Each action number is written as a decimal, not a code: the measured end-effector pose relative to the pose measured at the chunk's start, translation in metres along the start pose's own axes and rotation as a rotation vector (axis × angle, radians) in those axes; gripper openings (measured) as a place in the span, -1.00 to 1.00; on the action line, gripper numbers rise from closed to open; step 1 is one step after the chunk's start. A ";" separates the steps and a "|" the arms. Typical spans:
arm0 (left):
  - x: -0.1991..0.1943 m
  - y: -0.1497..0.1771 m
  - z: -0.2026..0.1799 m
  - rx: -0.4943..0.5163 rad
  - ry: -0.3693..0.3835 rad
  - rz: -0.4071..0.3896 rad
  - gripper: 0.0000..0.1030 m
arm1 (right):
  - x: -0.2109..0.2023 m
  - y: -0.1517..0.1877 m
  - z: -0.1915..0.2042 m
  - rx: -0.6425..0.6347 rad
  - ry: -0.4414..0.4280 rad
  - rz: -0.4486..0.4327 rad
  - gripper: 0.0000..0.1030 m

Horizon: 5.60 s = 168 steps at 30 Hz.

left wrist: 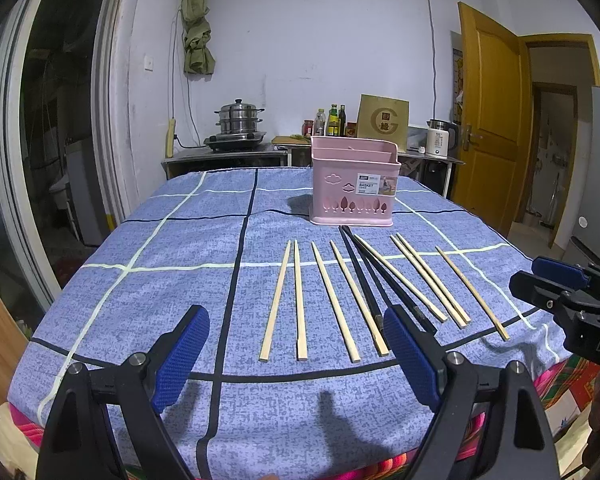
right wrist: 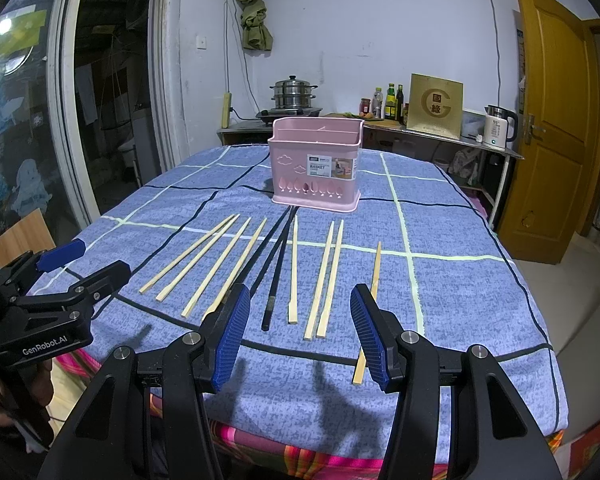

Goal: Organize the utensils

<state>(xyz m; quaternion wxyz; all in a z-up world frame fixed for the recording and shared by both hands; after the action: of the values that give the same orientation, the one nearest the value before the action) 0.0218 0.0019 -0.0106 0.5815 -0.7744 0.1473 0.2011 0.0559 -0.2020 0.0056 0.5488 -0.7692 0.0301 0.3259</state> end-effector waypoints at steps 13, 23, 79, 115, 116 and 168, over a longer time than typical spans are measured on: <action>0.002 0.000 0.000 -0.001 0.002 0.003 0.73 | 0.001 -0.001 0.000 -0.001 0.000 0.000 0.03; 0.003 0.000 0.000 -0.001 -0.002 -0.001 0.73 | 0.001 -0.001 -0.001 0.000 0.001 0.002 0.03; 0.204 -0.047 -0.004 -0.005 0.112 0.448 -0.40 | 0.185 -0.043 -0.052 -0.005 -0.155 0.282 -0.62; 0.240 -0.056 -0.023 0.096 -0.003 0.495 -0.86 | 0.225 -0.047 -0.057 0.015 -0.157 0.357 -0.85; 0.241 -0.057 -0.024 0.091 0.001 0.500 -0.87 | 0.225 -0.047 -0.057 0.027 -0.164 0.356 -0.85; 0.097 -0.166 -0.052 0.073 0.210 0.229 -0.89 | 0.079 -0.138 -0.059 -0.016 -0.133 -0.005 -0.90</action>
<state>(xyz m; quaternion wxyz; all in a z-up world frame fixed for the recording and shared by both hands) 0.1911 -0.0009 0.0947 0.5640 -0.7477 0.3018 0.1784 0.2015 -0.1736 0.0878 0.5443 -0.7502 -0.0109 0.3753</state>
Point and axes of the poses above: each gripper's, at about its wrist camera, not at the fingertips, and x roughly the way its jaws point, z to its left, y to its underside, the point moved 4 cm from there along x, roughly the way its jaws point, and after that the axes turned 15 degrees about -x, right-handed, at the moved point
